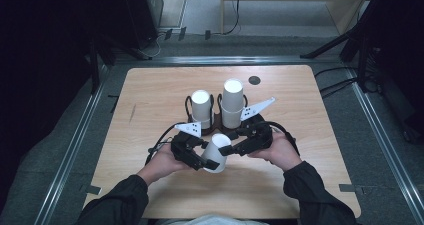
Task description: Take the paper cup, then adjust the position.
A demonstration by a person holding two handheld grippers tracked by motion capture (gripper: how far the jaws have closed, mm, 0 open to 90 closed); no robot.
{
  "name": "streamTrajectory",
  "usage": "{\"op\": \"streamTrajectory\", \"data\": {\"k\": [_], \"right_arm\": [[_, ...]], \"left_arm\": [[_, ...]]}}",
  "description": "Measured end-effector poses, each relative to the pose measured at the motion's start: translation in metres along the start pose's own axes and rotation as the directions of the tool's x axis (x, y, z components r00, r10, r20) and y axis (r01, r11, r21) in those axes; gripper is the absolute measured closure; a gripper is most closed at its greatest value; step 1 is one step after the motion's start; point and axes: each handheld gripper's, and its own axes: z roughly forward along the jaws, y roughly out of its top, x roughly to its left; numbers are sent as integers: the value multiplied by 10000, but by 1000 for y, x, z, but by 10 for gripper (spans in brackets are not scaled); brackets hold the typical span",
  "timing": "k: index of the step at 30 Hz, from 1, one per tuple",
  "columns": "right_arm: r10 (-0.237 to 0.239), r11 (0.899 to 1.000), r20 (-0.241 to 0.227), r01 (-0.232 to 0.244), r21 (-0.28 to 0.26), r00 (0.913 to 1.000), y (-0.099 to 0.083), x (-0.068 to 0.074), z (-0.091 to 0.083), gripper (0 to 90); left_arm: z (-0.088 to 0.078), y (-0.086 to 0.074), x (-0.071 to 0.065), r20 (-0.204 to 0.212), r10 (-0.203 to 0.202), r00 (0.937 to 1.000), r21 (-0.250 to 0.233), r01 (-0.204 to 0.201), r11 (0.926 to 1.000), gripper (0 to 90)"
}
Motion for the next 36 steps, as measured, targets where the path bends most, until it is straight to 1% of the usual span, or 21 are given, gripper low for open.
{"op": "streamTrajectory", "data": {"k": [3,4,6,7,8,10,11,12,13,15,16,17,19,20,22,24,29,30,32,33,36], "right_arm": [[117,9999,49,-117,8,9999,0,-1,0,366],[98,9999,76,-98,54,9999,0,-1,1,363],[24,10000,89,-24,-51,10000,0,-2,2,298],[-52,10000,250,52,-12,9997,0,-1,1,284],[-52,10000,250,52,-12,9997,0,-1,1,284],[-220,9998,348,219,34,9992,0,-1,-1,265],[-231,9997,328,230,37,9992,-1,-1,-2,265],[-283,9996,347,282,42,9990,-2,-2,-2,265],[-316,9995,368,312,105,9988,-4,-2,-3,265],[-522,9980,554,502,380,9971,-9,-2,-1,268],[-522,9980,554,502,380,9971,-9,-2,-1,268],[-665,9965,719,626,546,9952,-12,-2,1,269],[-646,9965,744,603,581,9951,-13,-2,2,269],[-726,9958,773,679,618,9944,-15,-2,2,269],[-667,9961,739,620,631,9950,-17,-2,3,270],[-748,9953,705,702,660,9947,-18,-2,4,270],[-727,9948,673,676,756,9951,-20,-1,6,270],[-708,9949,656,657,765,9953,-21,-2,6,270],[-654,9948,654,599,820,9957,-22,-3,7,269],[-654,9948,654,599,820,9957,-22,-3,7,269],[-670,9944,658,612,861,9956,-24,-2,8,268]], "left_arm": [[-1,1,0,-128,37,9999,168,-35,9999,274],[-1,1,1,-86,-31,10000,213,33,9998,277],[-2,1,3,-91,-150,9998,255,152,9996,279],[-3,1,4,-116,-190,9998,241,193,9995,279],[-4,1,4,-108,-255,9996,218,257,9994,279],[-8,2,5,-201,-270,9994,196,274,9994,279],[-11,2,6,-131,-356,9993,137,357,9993,279],[-14,2,7,-232,-352,9991,173,356,9992,279],[-17,3,7,-374,-313,9988,196,321,9993,279],[-25,6,13,-363,-504,9981,198,511,9985,279],[-25,6,13,-363,-504,9981,198,511,9985,279],[-27,9,14,-413,-317,9986,501,337,9982,279],[-27,10,14,-366,-329,9988,605,350,9976,280],[-28,11,15,-230,-331,9992,694,346,9970,280],[-29,13,16,-98,-256,9996,778,262,9966,279],[-30,14,16,-90,-192,9998,904,199,9957,279],[-30,18,20,276,-105,9996,1156,72,9933,279],[-29,19,20,387,-118,9992,1324,66,9912,279],[-25,21,19,382,130,9992,1683,-192,9855,279],[-24,22,19,492,187,9986,1853,-275,9823,279],[-20,25,17,639,362,9973,2097,-489,9765,279]]}}
